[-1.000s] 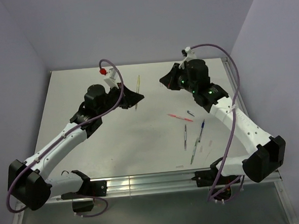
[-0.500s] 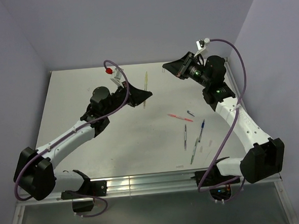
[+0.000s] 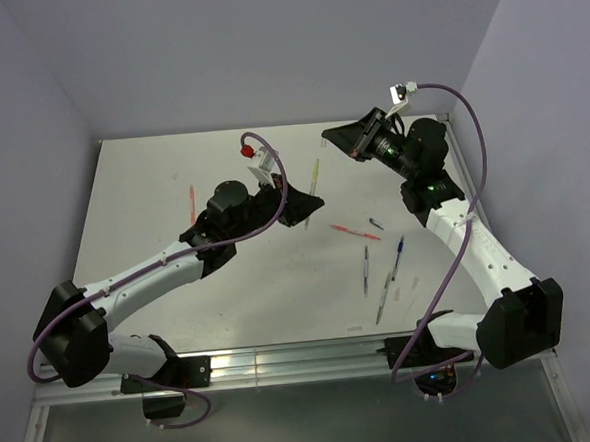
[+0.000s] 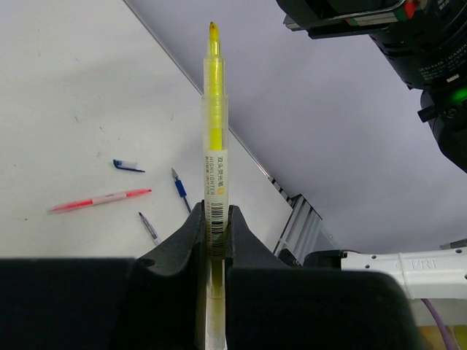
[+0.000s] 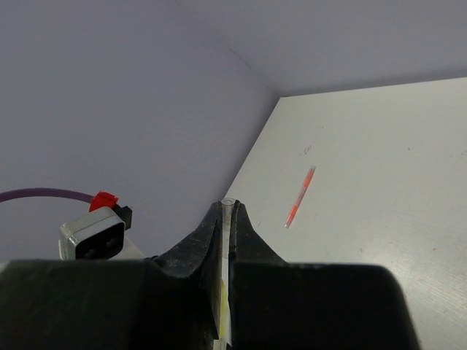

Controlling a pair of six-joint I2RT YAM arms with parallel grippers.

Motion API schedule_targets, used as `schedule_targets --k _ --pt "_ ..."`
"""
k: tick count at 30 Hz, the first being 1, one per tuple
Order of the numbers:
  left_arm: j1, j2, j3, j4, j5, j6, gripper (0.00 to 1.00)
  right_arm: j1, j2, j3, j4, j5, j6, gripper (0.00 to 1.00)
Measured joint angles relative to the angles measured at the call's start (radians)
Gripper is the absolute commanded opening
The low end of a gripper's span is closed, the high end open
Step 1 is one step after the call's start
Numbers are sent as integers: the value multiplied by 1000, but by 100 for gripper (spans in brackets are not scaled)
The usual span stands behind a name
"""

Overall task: Insert the pens into the pen caps
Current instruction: Insert the pen cap onto the pen.

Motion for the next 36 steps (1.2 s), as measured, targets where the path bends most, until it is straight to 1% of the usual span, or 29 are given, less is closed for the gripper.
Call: schedule_targets --k 11,36 --pt "2 0 0 0 -16 8 0 2 -15 -1 3 -10 -2 0" --pt "12 0 0 -2 -26 27 0 58 10 -1 -18 -9 -38 0"
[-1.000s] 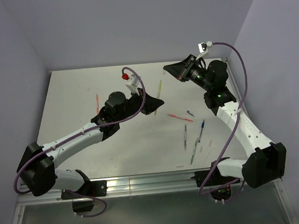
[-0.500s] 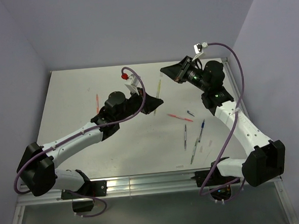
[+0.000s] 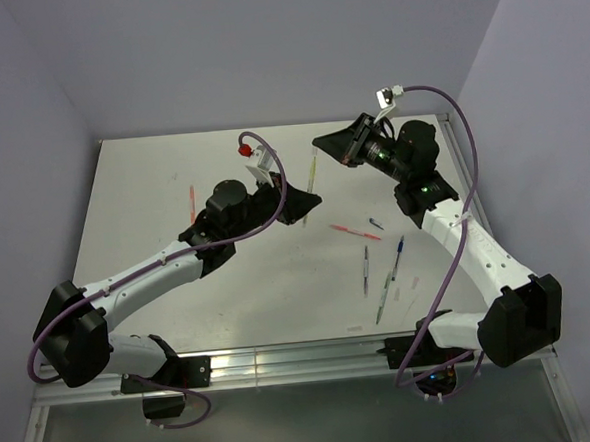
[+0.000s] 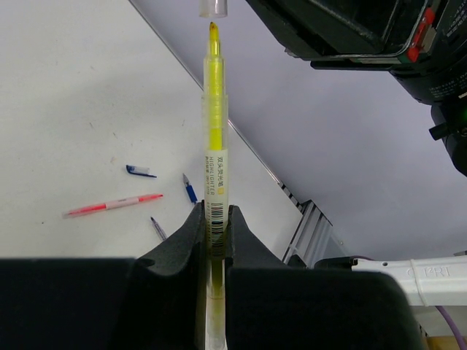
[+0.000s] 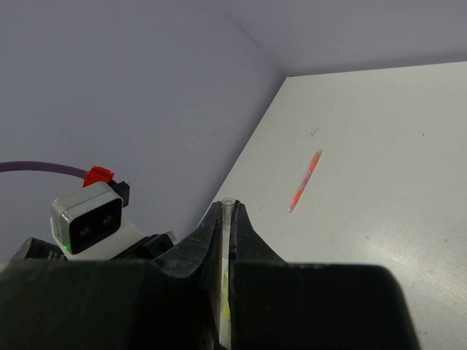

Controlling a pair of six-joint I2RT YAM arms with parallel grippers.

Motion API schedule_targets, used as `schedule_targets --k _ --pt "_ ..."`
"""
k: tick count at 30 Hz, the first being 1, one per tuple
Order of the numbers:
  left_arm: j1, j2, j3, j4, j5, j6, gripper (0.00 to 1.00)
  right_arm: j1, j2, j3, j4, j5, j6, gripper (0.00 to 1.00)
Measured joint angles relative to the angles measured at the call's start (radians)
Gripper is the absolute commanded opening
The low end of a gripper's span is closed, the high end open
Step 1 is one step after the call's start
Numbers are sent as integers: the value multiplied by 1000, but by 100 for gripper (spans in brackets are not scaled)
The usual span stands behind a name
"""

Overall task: Insert the pens into the pen caps
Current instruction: Insert the pen cap onto the pen.

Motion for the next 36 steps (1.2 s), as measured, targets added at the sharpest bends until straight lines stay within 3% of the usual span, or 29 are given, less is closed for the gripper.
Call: schedule_targets --k 36 --pt "32 -4 0 1 2 -1 0 41 9 0 -29 11 -30 0"
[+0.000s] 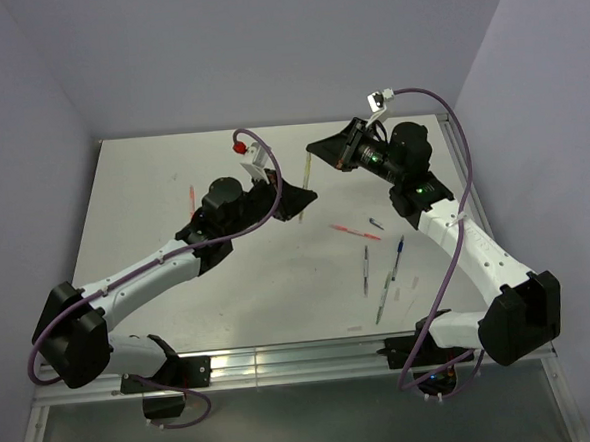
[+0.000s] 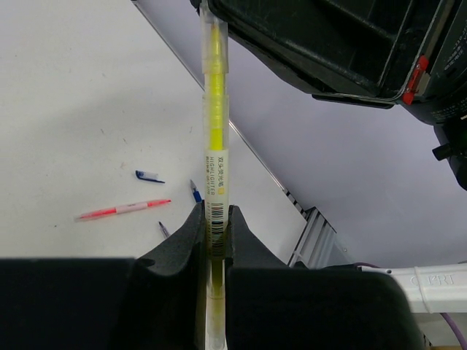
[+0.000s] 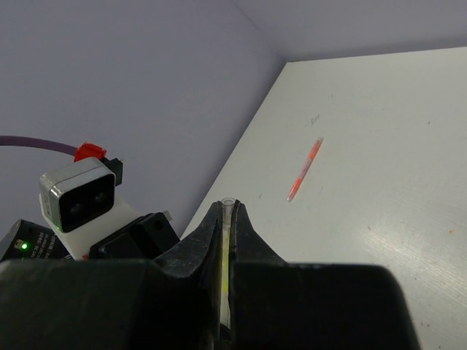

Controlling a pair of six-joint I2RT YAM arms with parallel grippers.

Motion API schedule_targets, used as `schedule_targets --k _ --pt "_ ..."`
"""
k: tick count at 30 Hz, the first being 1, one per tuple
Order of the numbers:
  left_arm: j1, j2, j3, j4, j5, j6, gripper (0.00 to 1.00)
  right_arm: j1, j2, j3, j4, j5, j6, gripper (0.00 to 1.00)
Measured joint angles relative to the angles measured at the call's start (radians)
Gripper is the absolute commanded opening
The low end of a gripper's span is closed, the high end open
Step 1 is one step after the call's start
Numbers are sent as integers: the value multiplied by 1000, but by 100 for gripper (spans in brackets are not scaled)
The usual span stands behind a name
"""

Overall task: Insert the pens into the pen caps
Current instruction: Insert the pen cap onto the pen.

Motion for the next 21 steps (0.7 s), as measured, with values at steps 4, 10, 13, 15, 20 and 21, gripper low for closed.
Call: schedule_targets --k 4,10,13,15,20,21 --pt "7 -1 0 0 8 -1 0 3 0 0 2 2 0 0" --pt "23 -1 0 0 27 -6 0 19 5 0 10 25 -2 0" --pt "31 -1 2 2 30 -7 0 38 5 0 6 48 -9 0" --pt "35 -5 2 0 29 -7 0 54 5 0 9 66 -14 0" --pt "37 -19 2 -8 20 -2 0 79 5 0 29 98 -27 0" --pt "37 -23 2 -11 17 1 0 84 5 0 33 103 -34 0"
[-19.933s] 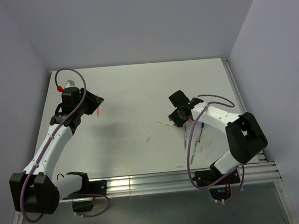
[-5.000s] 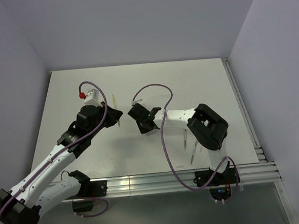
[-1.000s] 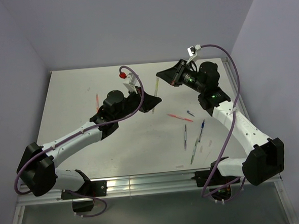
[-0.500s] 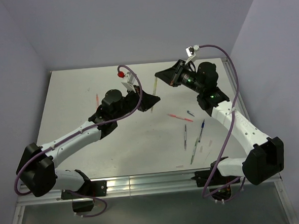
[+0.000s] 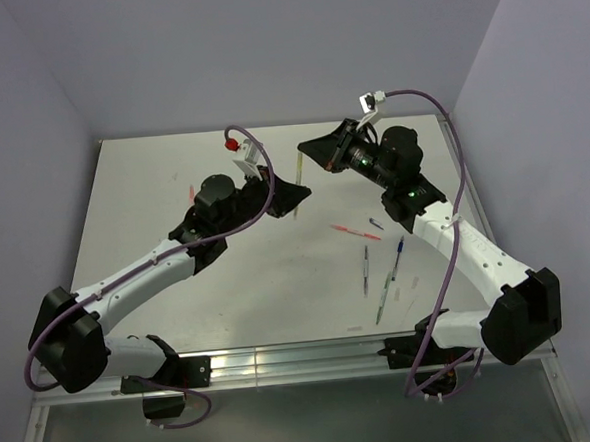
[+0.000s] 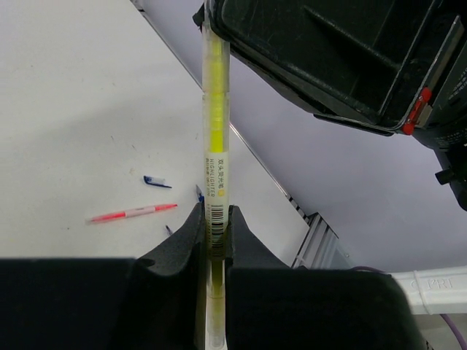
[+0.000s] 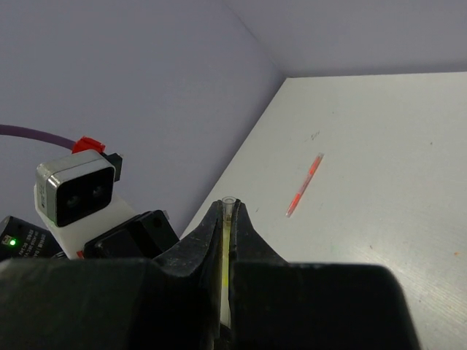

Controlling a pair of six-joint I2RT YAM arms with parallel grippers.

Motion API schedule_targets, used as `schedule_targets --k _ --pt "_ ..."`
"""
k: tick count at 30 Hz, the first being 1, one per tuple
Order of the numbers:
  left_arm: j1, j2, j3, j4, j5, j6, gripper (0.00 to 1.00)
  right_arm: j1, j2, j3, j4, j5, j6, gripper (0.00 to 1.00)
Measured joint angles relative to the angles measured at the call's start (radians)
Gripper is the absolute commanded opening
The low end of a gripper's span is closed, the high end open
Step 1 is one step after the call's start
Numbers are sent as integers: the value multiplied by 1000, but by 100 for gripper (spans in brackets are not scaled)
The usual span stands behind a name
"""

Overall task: Insert the pens into the pen caps
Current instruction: Insert the pen cap onto the pen, then press the pen cap onto the pen.

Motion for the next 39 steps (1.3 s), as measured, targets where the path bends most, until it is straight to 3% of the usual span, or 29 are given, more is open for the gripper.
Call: schedule_targets --k 19,39 --pt "-6 -39 74 -150 -84 144 0 125 0 103 -92 145 -195 0" --pt "-16 -24 126 -258 -137 212 0 200 10 172 -241 346 -269 0"
